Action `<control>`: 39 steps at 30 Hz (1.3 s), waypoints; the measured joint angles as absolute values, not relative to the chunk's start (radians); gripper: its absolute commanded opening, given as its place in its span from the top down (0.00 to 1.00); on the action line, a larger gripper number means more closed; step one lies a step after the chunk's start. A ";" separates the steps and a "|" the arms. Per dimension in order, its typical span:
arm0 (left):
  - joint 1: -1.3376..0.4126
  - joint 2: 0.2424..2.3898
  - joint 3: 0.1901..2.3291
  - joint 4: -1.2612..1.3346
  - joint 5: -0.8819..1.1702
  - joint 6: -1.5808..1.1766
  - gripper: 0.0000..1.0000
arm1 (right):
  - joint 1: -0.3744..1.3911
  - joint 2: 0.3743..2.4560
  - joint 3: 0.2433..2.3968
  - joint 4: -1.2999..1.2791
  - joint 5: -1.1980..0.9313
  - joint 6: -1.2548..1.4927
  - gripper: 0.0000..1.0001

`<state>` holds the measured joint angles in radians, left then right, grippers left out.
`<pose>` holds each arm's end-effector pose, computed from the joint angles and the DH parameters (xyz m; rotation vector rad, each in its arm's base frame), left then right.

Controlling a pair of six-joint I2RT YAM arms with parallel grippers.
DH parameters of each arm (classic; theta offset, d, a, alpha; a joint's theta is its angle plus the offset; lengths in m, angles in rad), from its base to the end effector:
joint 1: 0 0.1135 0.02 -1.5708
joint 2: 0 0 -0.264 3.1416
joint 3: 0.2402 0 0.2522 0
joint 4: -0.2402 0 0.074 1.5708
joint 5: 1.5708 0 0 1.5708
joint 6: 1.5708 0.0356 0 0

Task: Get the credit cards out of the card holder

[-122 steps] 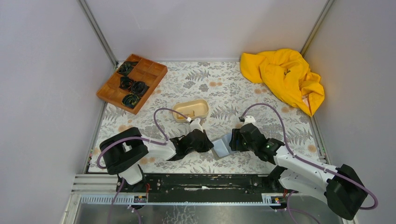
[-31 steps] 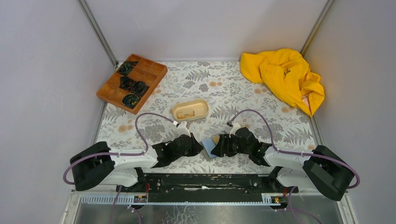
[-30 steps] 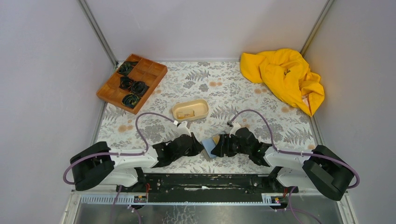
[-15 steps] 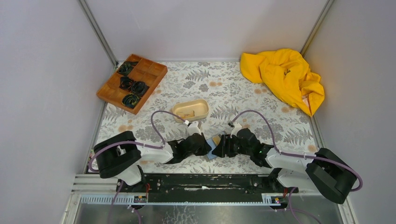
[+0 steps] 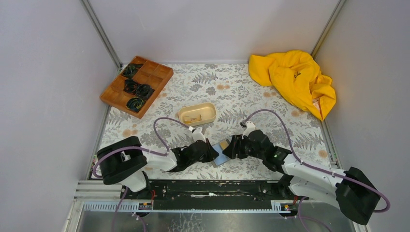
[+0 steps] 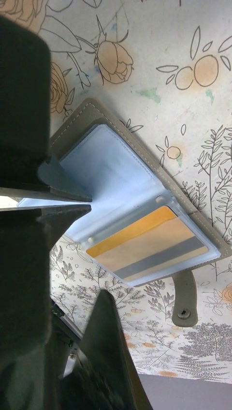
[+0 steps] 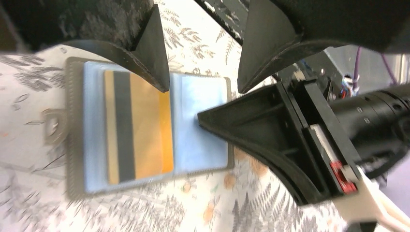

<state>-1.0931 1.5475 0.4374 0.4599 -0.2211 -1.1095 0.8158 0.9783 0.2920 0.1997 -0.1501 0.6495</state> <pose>0.1279 -0.2300 0.1189 -0.1504 2.3769 -0.9321 0.1309 0.1468 0.1726 -0.2851 2.2079 1.0202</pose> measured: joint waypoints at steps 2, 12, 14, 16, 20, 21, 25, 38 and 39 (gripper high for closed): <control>-1.093 1.541 0.429 0.464 -0.221 -1.110 0.87 | 0.815 0.961 0.334 0.143 -0.103 0.628 0.39; -1.093 1.497 0.391 0.460 -0.226 -1.082 0.84 | 0.688 1.114 0.445 0.027 -0.015 0.576 0.45; -1.093 1.484 0.386 0.449 -0.227 -1.073 0.84 | 0.673 1.143 0.437 0.027 -0.014 0.576 0.47; -1.093 1.467 0.378 0.437 -0.228 -1.063 0.83 | 0.672 1.161 0.428 0.030 -0.022 0.577 0.54; -1.093 1.433 0.373 0.395 -0.235 -1.052 0.80 | 0.673 1.162 0.379 0.079 -0.072 0.589 0.61; -1.093 1.428 0.373 0.387 -0.237 -1.051 0.80 | 0.675 1.158 0.358 0.097 -0.082 0.598 0.61; -1.093 1.411 0.373 0.358 -0.250 -1.044 0.79 | 0.693 1.119 0.283 0.175 -0.111 0.635 0.71; -1.093 1.370 0.315 0.428 -0.245 -1.047 0.54 | 0.755 1.110 0.184 0.343 -0.123 0.727 0.80; -1.093 1.361 0.304 0.440 -0.239 -1.050 0.50 | 0.755 1.110 0.184 0.345 -0.123 0.728 0.80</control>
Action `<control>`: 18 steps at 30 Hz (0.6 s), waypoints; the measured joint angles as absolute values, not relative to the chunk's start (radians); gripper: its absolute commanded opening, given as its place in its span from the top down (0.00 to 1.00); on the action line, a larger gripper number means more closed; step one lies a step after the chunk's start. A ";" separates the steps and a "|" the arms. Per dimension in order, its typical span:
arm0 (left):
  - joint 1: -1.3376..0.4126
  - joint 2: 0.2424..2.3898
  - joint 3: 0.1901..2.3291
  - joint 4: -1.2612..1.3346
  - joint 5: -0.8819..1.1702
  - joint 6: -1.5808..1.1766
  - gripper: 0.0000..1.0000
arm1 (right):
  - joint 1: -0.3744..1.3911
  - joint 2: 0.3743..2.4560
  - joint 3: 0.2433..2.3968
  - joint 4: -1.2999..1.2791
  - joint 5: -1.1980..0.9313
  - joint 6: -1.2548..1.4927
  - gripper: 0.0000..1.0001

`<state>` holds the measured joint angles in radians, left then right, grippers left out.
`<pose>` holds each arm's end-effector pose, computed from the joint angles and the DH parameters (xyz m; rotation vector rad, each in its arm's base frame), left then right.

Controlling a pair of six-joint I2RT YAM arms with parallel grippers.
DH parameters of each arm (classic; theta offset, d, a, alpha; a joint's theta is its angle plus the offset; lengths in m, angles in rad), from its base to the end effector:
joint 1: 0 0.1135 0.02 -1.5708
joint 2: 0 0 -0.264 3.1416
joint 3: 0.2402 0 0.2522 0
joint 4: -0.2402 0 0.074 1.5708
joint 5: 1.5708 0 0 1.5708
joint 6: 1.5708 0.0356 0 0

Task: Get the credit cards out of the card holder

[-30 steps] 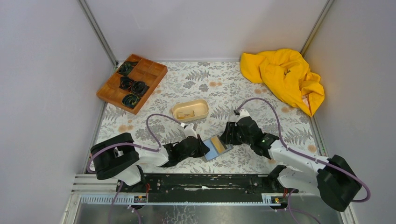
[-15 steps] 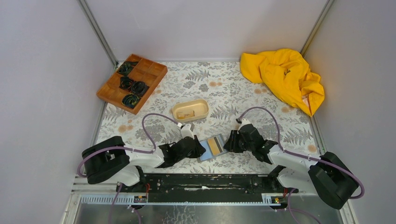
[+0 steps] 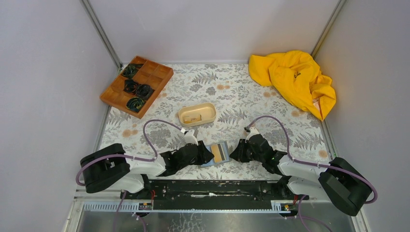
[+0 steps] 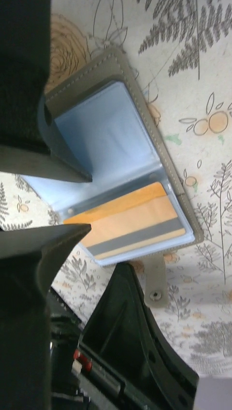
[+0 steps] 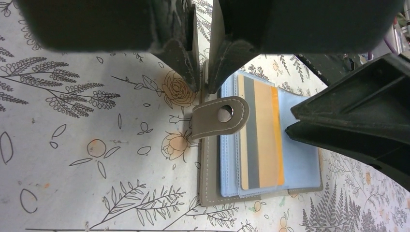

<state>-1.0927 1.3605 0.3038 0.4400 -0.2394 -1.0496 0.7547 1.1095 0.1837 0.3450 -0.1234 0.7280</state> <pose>0.1116 -0.1969 0.1251 -0.0945 2.3305 -0.9220 0.1348 0.1327 0.1302 -0.1081 2.3151 0.9499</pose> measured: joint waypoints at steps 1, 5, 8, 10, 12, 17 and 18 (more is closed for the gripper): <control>-1.093 1.356 0.298 0.451 -0.233 -1.052 0.46 | 0.755 1.110 0.182 0.348 -0.123 0.730 0.80; -1.092 1.362 0.283 0.518 -0.202 -1.067 0.30 | 0.756 1.110 0.176 0.359 -0.125 0.735 0.79; -1.092 1.386 0.274 0.587 -0.181 -1.085 0.25 | 0.756 1.110 0.168 0.377 -0.126 0.739 0.79; -1.092 1.411 0.268 0.640 -0.171 -1.098 0.25 | 0.756 1.110 0.162 0.389 -0.126 0.743 0.79; -1.092 1.435 0.261 0.691 -0.164 -1.109 0.25 | 0.757 1.110 0.156 0.400 -0.126 0.746 0.79; -1.087 1.485 0.248 0.786 -0.157 -1.129 0.25 | 0.757 1.108 0.145 0.419 -0.126 0.754 0.78; -1.086 1.493 0.247 0.802 -0.157 -1.132 0.26 | 0.757 1.107 0.141 0.426 -0.126 0.755 0.78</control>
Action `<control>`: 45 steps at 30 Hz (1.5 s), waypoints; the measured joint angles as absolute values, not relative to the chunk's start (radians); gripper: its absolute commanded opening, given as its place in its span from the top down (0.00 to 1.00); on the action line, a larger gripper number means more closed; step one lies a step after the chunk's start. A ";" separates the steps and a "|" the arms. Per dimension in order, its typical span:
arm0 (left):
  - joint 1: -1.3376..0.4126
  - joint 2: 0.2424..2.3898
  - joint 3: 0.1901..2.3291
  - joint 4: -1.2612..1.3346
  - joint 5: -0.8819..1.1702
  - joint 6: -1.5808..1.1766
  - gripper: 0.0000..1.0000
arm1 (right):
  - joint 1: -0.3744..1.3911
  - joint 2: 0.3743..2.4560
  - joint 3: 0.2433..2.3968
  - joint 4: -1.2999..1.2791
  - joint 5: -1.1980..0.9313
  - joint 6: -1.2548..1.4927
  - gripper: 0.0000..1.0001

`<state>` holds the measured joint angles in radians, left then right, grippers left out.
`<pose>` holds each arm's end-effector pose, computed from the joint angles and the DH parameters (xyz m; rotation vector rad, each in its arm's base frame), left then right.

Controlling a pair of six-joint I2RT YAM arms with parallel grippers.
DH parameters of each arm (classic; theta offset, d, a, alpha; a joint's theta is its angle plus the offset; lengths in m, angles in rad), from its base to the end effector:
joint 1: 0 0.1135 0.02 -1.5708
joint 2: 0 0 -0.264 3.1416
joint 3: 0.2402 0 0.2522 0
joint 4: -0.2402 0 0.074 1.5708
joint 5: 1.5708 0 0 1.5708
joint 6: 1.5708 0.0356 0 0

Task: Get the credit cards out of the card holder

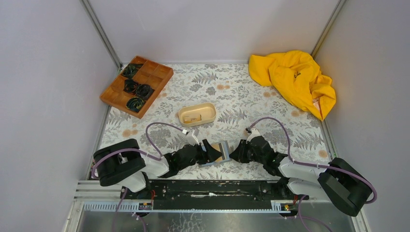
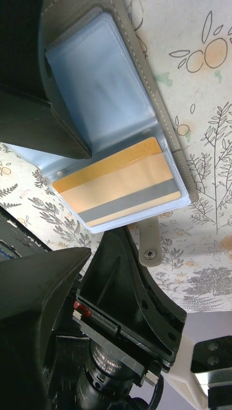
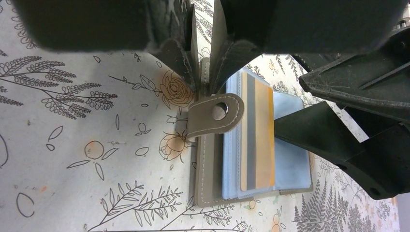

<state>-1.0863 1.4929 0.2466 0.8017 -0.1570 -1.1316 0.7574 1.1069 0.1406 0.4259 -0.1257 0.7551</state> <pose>0.1134 -0.2036 0.1167 -0.1620 2.2385 -1.1883 0.1308 0.1298 0.1259 -0.0839 2.2823 0.9913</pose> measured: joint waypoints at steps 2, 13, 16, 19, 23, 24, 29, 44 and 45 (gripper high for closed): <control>-1.085 1.516 0.237 0.852 -0.158 -1.136 0.30 | 0.757 1.105 0.135 0.435 -0.125 0.758 0.78; -1.081 1.577 0.218 0.956 -0.158 -1.160 0.40 | 0.757 1.131 0.119 0.496 -0.126 0.767 0.78; -1.080 1.577 0.217 0.954 -0.158 -1.161 0.45 | 0.758 1.149 0.118 0.518 -0.126 0.769 0.78; -1.079 1.577 0.218 0.946 -0.160 -1.161 0.51 | 0.758 1.155 0.116 0.535 -0.126 0.772 0.78; -1.079 1.577 0.218 0.926 -0.165 -1.161 0.68 | 0.759 1.131 0.107 0.525 -0.125 0.774 0.78; -1.079 1.577 0.218 0.921 -0.165 -1.164 0.75 | 0.760 1.113 0.104 0.507 -0.126 0.774 0.78; -1.079 1.578 0.217 0.886 -0.163 -1.184 0.90 | 0.770 0.945 0.088 0.337 -0.145 0.770 0.77; -1.080 1.665 0.244 0.951 -0.139 -1.213 1.00 | 0.779 0.858 0.102 0.187 -0.204 0.757 0.77; -1.080 1.666 0.244 0.952 -0.138 -1.214 1.00 | 0.779 0.870 0.103 0.198 -0.205 0.757 0.77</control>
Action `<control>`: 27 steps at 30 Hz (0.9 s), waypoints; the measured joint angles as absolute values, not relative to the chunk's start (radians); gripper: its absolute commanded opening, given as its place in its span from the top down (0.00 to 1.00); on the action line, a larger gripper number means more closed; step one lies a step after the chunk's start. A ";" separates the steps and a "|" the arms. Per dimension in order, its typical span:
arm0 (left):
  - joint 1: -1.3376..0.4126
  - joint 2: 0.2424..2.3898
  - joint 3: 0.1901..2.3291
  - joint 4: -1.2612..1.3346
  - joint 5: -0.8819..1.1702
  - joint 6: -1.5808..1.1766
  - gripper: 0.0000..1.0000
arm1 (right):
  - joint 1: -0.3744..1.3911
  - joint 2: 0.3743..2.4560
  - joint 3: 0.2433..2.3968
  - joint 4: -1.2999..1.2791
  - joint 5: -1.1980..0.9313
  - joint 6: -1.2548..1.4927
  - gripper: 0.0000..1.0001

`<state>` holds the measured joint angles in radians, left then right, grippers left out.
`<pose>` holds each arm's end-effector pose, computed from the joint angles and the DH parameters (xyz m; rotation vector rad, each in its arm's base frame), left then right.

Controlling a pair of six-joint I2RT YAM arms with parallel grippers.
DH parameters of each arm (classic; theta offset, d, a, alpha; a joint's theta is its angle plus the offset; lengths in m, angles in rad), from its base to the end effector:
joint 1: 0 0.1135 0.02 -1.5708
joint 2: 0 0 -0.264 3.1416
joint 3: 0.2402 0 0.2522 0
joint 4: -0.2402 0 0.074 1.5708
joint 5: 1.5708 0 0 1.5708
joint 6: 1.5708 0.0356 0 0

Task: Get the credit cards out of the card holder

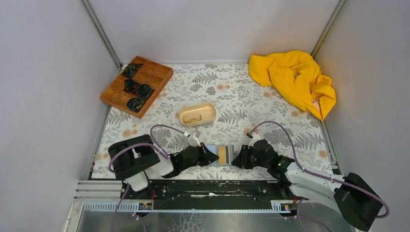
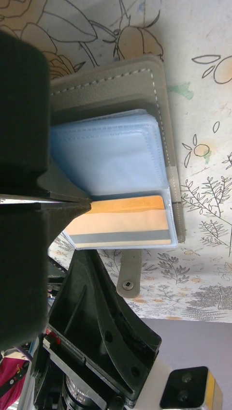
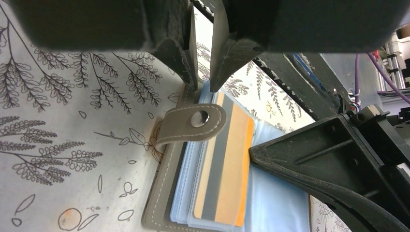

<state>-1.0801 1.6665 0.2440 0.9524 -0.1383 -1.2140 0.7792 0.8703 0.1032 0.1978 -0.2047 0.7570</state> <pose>0.1166 -0.2078 0.0934 -0.2507 2.2819 -1.2175 0.1084 0.1172 0.1298 -0.1574 2.3367 1.0618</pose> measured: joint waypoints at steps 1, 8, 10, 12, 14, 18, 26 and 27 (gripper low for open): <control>-1.080 1.666 0.244 0.953 -0.138 -1.214 1.00 | 0.779 0.883 0.110 0.202 -0.205 0.756 0.77; -1.080 1.666 0.244 0.953 -0.137 -1.214 0.96 | 0.779 0.930 0.121 0.238 -0.204 0.756 0.79; -1.080 1.666 0.244 0.952 -0.137 -1.214 0.96 | 0.779 0.931 0.124 0.236 -0.204 0.754 0.79; -1.080 1.666 0.244 0.952 -0.137 -1.214 0.96 | 0.779 0.928 0.128 0.228 -0.203 0.751 0.80; -1.080 1.665 0.244 0.950 -0.137 -1.214 0.97 | 0.780 0.901 0.128 0.207 -0.202 0.749 0.80; -1.080 1.665 0.244 0.949 -0.137 -1.214 0.97 | 0.780 0.782 0.135 0.146 -0.194 0.744 0.80; -1.080 1.665 0.246 0.947 -0.136 -1.214 0.97 | 0.780 0.854 0.207 0.136 -0.176 0.719 0.80; -1.080 1.665 0.246 0.947 -0.135 -1.214 0.97 | 0.780 0.884 0.207 0.141 -0.173 0.717 0.80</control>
